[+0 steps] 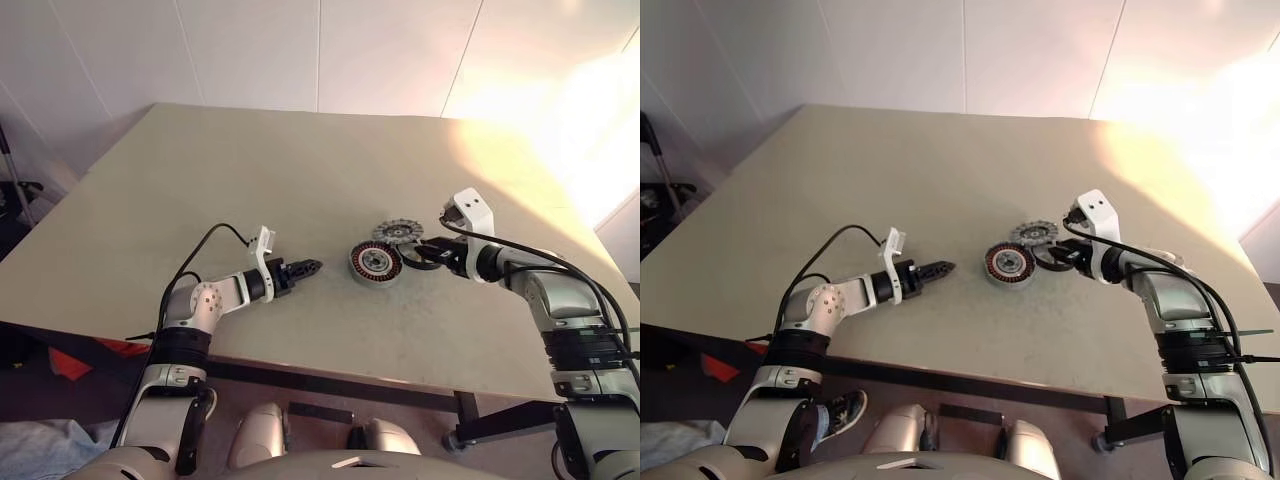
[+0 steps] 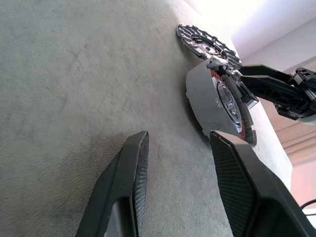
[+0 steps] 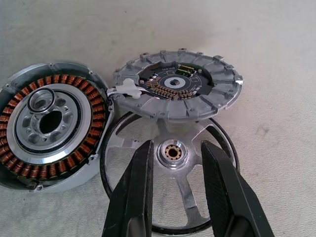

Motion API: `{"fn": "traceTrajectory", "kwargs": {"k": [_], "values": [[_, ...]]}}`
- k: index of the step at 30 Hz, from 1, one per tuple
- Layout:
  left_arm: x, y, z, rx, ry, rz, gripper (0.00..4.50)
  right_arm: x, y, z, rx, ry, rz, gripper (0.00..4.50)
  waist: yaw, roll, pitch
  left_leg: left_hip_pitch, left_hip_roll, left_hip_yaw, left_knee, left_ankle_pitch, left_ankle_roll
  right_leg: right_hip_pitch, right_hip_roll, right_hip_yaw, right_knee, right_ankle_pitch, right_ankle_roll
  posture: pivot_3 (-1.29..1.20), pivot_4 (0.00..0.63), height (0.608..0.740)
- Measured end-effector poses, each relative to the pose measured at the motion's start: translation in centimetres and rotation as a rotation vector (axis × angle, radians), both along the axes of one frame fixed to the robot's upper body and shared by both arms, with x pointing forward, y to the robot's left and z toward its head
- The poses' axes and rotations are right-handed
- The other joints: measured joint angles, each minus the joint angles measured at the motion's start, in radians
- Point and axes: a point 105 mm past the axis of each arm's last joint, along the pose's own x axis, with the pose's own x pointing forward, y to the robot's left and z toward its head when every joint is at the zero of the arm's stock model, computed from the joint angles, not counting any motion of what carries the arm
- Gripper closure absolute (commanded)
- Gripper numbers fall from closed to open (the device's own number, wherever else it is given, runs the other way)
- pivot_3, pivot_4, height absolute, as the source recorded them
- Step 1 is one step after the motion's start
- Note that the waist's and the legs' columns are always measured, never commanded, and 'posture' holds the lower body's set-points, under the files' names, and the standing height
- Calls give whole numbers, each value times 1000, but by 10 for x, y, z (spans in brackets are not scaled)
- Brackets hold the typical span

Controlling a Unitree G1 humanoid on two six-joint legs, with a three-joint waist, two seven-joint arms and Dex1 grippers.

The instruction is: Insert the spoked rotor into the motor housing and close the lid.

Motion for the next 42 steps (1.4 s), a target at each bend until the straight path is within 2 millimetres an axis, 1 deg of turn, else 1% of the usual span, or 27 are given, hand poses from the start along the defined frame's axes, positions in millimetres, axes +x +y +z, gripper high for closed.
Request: {"fn": "traceTrajectory", "kwargs": {"k": [1, 2, 3, 5, 12, 15, 17, 20, 22, 23, 25, 26, 28, 29, 31, 35, 39, 42], "values": [[0, 0, 0, 0, 0, 0, 2398, 0, 0, -1, 2, 2, -1, 2852, 0, 0, 0, 0, 0, 0, 0, 0, 0, 0, 0, 0, 0, 0, 0, 0, 0, 740], [0, 0, 0, 0, 0, 0, 2398, 0, 0, -1, 4, 4, -2, 3214, 0, 0, 0, 0, 0, 0, 0, 0, 0, 0, 0, 0, 0, 0, 0, 0, 0, 740], [0, 0, 0, 1, 0, 0, 2398, 0, 0, -2, 7, 7, -4, 3349, 0, 0, 0, 0, 0, 0, 0, 0, 0, 0, 0, 0, 0, 0, 0, 0, 0, 740], [0, 0, 0, 1, 0, 1, 2398, 0, 1, -3, 17, 9, -2, 4029, 0, 0, 0, 1, 0, 0, 0, 0, 0, 0, 0, 0, 0, 0, 0, 0, 0, 740], [0, 0, 0, 3, -1, 1, 2398, 0, 1, -3, 19, 10, -4, 4075, 0, 0, 0, 1, 0, 0, 0, 0, 0, 1, 0, 0, 0, 0, 0, 0, 0, 740], [0, 0, 0, 3, -2, 1, 2398, -1, -2, 0, 4, 10, -9, 4075, 0, 0, 0, 0, 0, 0, 0, 0, 0, 1, 0, 0, 0, 0, 0, 0, 0, 740], [0, 0, 0, 3, -3, -1, 2398, -1, -10, 4, -32, 3, -24, 4075, 1, 0, 0, 0, 0, 0, 0, 0, 0, 0, 0, 0, 0, 0, 0, 0, 0, 740], [0, 0, 0, 4, -3, -1, 2398, 1, -28, 16, -100, -27, -67, 4075, 1, 0, 0, 0, 0, 0, -1, 0, 0, 0, 0, 0, -1, 0, 0, 0, 0, 740], [0, 0, -1, 5, -3, -1, 2398, 2, -35, 25, -120, -52, -83, 4075, 1, 0, 0, 1, 0, 0, -1, 0, 0, 0, 0, 0, -1, -1, 1, 0, 0, 740], [0, 1, -1, 6, -3, -1, 2398, 3, -35, 32, -123, -72, -83, 4075, 0, 0, 0, 1, 0, 0, -1, 0, 0, 0, 0, 0, -1, -2, 3, 0, 0, 740], [1, 1, -1, 9, -3, -2, 2398, 5, -28, 45, -123, -118, -59, 4075, 0, 1, 0, 1, 0, 0, -2, 0, -1, 0, 0, 0, -1, -2, 4, 0, 0, 740], [1, 1, -1, 9, -3, -2, 2398, 5, -21, 52, -118, -141, -36, 4075, 0, 1, 0, 1, 0, 0, -2, 0, -1, 0, 0, 0, -1, -2, 4, 0, 0, 740], [1, 1, -1, 9, -2, -4, 2398, 4, -2, 61, -89, -177, 15, 4075, 1, 1, -1, 1, 0, 0, -2, 0, -1, 0, 0, 0, -1, -2, 3, 0, 0, 740], [1, 1, -1, 9, -1, -5, 2398, 2, 8, 63, -70, -183, 42, 4075, 1, 1, -1, 1, 0, 0, -2, 0, -1, 0, 0, 0, -1, -1, 2, 0, 0, 740], [1, 0, -1, 8, 0, -6, 2398, -2, 28, 59, -42, -167, 100, 4075, 1, 1, -1, 1, 0, 0, -2, 0, -1, 0, 0, 0, -1, 0, 1, 0, 0, 740], [1, -1, -1, 6, -1, -7, 2398, -10, 51, 47, -11, -126, 157, 4075, 2, 1, -1, 1, 0, 0, -2, 0, -1, 0, 0, 0, -1, 0, 0, 0, 0, 740], [1, -1, -1, 7, -1, -6, 2398, -16, 55, 31, -14, -74, 164, 4075, 2, 1, -1, 1, 0, 0, -2, 0, -1, 0, 0, 0, -1, 0, 1, 0, 0, 740], [1, 0, -2, 9, -1, -4, 2398, -17, 56, 28, -12, -61, 160, 4075, 2, 1, -1, 1, 0, 0, -2, 1, -1, 0, 0, 0, -1, -2, 3, 0, 0, 740]]}}
